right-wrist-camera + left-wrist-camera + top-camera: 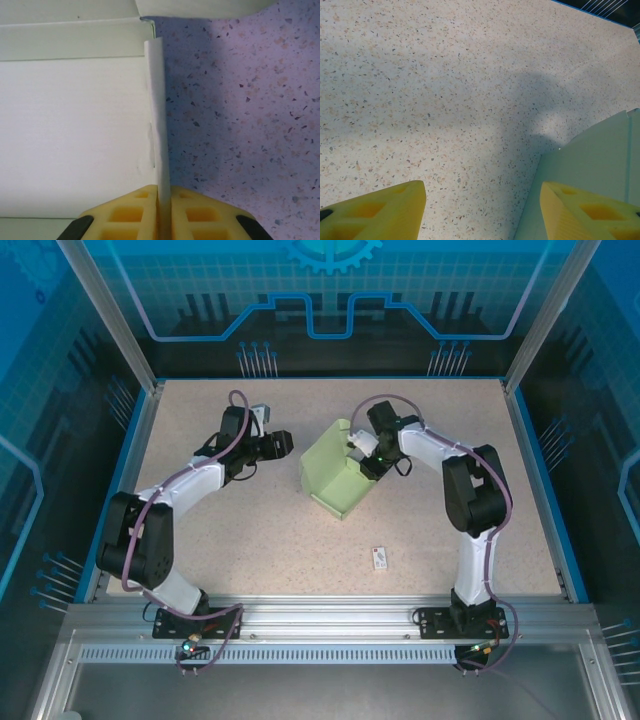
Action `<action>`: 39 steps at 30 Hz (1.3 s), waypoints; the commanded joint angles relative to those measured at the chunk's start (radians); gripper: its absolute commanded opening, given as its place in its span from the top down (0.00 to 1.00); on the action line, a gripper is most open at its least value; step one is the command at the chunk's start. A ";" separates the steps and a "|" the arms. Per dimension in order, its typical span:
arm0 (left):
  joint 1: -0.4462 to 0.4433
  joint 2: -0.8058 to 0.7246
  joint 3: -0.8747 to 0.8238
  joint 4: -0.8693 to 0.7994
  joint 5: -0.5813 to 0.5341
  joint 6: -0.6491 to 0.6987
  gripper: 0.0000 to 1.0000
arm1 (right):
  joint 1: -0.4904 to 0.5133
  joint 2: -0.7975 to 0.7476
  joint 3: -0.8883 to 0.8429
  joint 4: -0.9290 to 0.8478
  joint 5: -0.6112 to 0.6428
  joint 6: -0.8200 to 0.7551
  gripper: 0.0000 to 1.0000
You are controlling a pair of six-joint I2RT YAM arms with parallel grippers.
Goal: Fold the paper box
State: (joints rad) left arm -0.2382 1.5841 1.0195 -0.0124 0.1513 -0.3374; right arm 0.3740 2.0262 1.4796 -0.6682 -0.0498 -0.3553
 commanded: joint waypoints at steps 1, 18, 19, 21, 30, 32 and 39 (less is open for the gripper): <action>0.006 -0.037 -0.016 0.002 0.008 0.018 0.37 | 0.021 0.039 0.002 -0.041 0.088 0.011 0.88; 0.007 -0.047 -0.027 0.001 0.004 0.027 0.37 | 0.050 0.080 0.027 -0.050 0.257 -0.005 0.88; 0.007 -0.046 -0.027 0.001 0.004 0.027 0.37 | 0.051 0.085 0.027 -0.050 0.262 -0.005 0.88; 0.006 -0.047 -0.025 0.000 0.005 0.028 0.37 | 0.051 0.096 0.031 -0.053 0.275 -0.008 0.87; 0.007 -0.037 -0.015 -0.006 0.007 0.032 0.37 | 0.051 0.116 0.036 -0.052 0.292 -0.011 0.85; 0.007 -0.036 -0.013 -0.006 0.007 0.033 0.37 | 0.051 0.118 0.040 -0.051 0.294 -0.011 0.86; 0.007 -0.033 -0.012 -0.010 0.005 0.039 0.37 | 0.048 0.142 0.046 -0.059 0.328 -0.010 0.84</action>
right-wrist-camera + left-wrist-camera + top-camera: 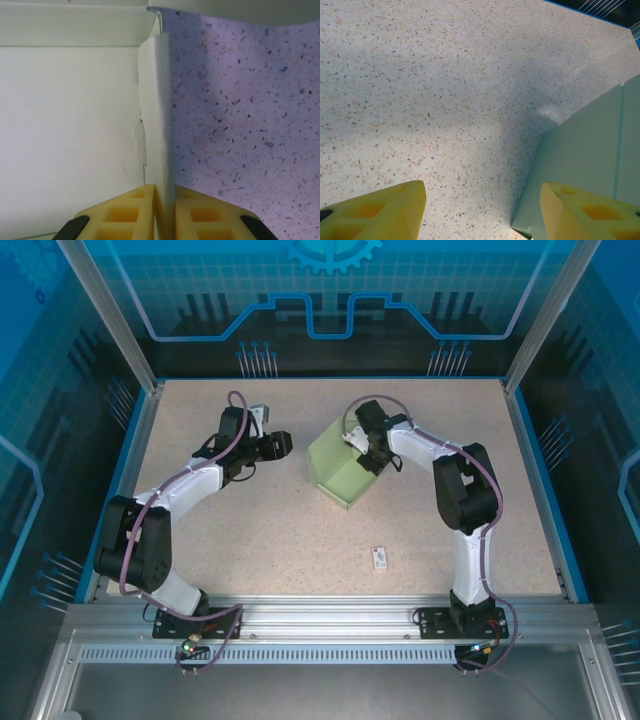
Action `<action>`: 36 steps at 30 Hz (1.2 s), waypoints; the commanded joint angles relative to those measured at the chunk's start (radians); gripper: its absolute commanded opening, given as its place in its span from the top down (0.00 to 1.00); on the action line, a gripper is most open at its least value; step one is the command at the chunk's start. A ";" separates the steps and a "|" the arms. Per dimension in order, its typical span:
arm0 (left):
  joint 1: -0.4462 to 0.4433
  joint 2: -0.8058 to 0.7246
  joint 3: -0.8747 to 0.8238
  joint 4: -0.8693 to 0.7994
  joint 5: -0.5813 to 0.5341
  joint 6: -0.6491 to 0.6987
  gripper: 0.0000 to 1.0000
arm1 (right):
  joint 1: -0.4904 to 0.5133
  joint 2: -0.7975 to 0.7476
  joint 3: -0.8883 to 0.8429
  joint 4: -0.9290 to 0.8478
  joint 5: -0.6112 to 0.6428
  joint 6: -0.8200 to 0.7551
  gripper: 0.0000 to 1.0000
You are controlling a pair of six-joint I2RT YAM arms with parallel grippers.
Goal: Fold the paper box
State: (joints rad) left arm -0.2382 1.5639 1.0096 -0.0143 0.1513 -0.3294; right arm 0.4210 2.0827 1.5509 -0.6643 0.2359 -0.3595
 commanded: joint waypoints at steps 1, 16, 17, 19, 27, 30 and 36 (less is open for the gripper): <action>0.007 -0.013 -0.001 -0.008 0.005 0.031 0.37 | -0.001 0.086 -0.026 -0.062 0.042 -0.003 0.83; 0.007 -0.023 -0.011 -0.010 0.004 0.036 0.37 | 0.005 0.099 -0.014 -0.057 0.102 0.027 0.85; 0.007 -0.024 -0.011 -0.010 0.004 0.036 0.37 | 0.008 0.097 -0.016 -0.056 0.115 0.032 0.85; 0.007 -0.027 -0.015 -0.009 0.004 0.036 0.37 | 0.014 0.096 -0.026 -0.049 0.151 0.040 0.85; 0.007 -0.029 -0.025 -0.001 0.008 0.026 0.37 | 0.039 0.091 -0.063 -0.015 0.258 0.061 0.86; 0.007 -0.030 -0.027 -0.002 0.008 0.025 0.37 | 0.041 0.095 -0.077 0.004 0.305 0.060 0.87; 0.007 -0.025 -0.031 0.005 0.011 0.019 0.37 | 0.044 0.098 -0.092 0.034 0.332 0.060 0.88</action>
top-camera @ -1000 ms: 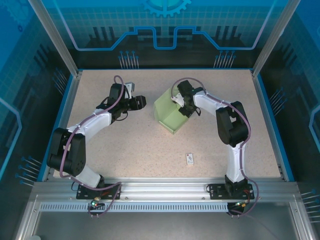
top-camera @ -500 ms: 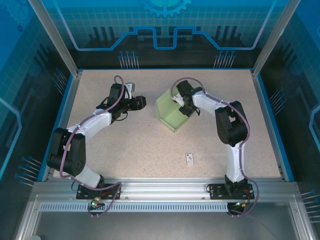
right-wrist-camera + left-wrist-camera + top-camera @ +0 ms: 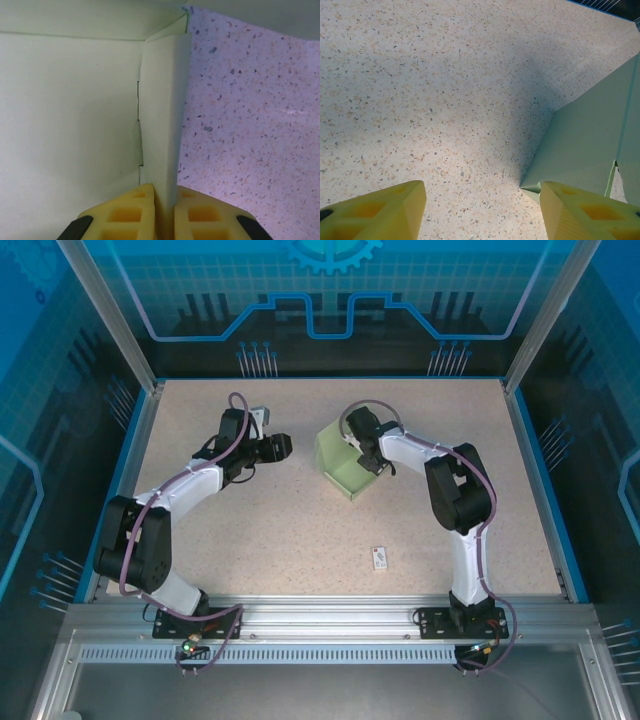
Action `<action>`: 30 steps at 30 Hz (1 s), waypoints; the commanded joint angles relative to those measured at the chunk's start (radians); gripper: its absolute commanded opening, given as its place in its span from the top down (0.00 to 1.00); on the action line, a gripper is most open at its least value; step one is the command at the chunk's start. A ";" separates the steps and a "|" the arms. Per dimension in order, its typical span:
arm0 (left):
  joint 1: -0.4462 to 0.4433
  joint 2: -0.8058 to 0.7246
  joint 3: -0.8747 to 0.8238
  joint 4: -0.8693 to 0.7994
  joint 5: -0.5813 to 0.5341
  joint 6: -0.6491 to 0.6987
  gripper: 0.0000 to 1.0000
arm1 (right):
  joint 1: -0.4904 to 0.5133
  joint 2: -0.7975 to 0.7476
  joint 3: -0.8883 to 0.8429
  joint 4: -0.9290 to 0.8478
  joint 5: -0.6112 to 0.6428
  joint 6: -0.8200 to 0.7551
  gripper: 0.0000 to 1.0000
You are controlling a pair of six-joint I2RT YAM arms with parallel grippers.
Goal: Fold the paper box
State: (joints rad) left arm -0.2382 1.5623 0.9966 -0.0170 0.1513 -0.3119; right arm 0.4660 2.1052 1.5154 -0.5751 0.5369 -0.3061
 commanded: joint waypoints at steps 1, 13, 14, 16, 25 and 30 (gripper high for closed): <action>0.007 -0.022 -0.018 0.006 0.013 0.002 0.37 | -0.001 0.071 -0.056 -0.055 0.020 0.008 0.88; 0.007 -0.025 -0.019 0.004 0.014 0.005 0.37 | -0.037 -0.038 -0.034 -0.076 -0.241 0.100 0.80; 0.007 -0.025 -0.019 0.004 0.014 0.005 0.37 | -0.038 -0.041 -0.034 -0.075 -0.246 0.105 0.78; 0.007 -0.023 -0.019 0.004 0.014 0.005 0.37 | -0.041 -0.046 -0.034 -0.074 -0.255 0.111 0.76; 0.007 -0.019 -0.016 0.002 0.019 0.005 0.37 | -0.051 -0.067 -0.034 -0.057 -0.277 0.130 0.62; 0.007 -0.019 -0.015 0.002 0.019 0.006 0.37 | -0.061 -0.093 -0.032 -0.042 -0.302 0.153 0.54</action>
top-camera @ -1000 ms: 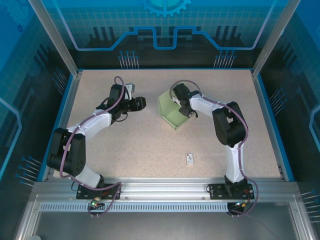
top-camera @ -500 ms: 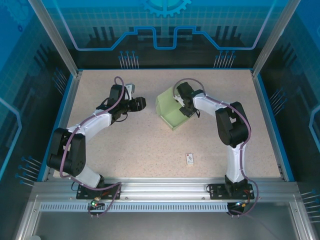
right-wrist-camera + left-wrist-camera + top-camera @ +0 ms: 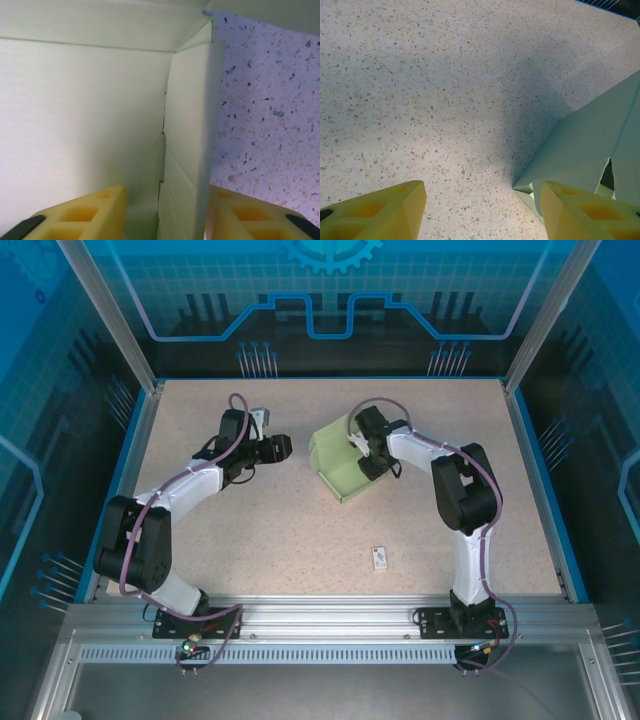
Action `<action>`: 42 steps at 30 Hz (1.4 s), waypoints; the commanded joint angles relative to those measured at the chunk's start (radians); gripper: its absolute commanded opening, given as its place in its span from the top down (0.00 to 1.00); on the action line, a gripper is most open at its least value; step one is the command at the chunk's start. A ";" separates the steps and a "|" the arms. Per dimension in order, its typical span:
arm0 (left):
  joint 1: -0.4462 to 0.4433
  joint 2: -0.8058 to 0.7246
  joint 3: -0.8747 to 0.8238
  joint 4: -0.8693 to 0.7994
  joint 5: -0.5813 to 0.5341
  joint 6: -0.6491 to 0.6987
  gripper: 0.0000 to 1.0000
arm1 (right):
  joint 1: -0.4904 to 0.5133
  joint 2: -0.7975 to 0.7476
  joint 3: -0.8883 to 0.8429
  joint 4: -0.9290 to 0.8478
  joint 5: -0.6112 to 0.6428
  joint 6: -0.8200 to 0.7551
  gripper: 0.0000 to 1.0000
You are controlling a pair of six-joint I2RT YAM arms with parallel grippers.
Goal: Fold the paper box
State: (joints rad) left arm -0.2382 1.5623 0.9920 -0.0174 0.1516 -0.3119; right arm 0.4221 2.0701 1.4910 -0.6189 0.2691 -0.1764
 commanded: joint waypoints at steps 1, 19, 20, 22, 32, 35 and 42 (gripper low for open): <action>0.007 -0.019 -0.010 0.002 0.018 0.006 0.37 | -0.019 -0.068 -0.010 0.007 -0.041 0.031 0.53; -0.023 -0.179 -0.218 0.123 0.130 -0.147 0.36 | 0.087 -0.526 -0.351 -0.073 -0.009 0.411 0.39; -0.029 -0.194 -0.245 0.138 0.154 -0.164 0.36 | 0.117 -0.553 -0.381 -0.097 -0.010 0.448 0.38; -0.052 -0.215 -0.283 0.147 0.184 -0.191 0.35 | 0.170 -0.599 -0.442 -0.115 -0.056 0.504 0.37; -0.196 -0.327 -0.421 0.216 0.119 -0.192 0.35 | 0.390 -0.630 -0.585 -0.247 -0.144 0.735 0.33; -0.199 -0.329 -0.415 0.202 0.114 -0.175 0.35 | 0.424 -0.622 -0.606 -0.249 -0.137 0.783 0.32; -0.200 -0.327 -0.410 0.208 0.106 -0.150 0.35 | 0.429 -0.552 -0.668 -0.152 -0.176 0.822 0.37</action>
State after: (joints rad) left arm -0.4332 1.2537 0.5789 0.1646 0.2665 -0.4908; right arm 0.8421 1.4868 0.8314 -0.8024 0.1143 0.5980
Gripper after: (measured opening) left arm 0.646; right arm 0.641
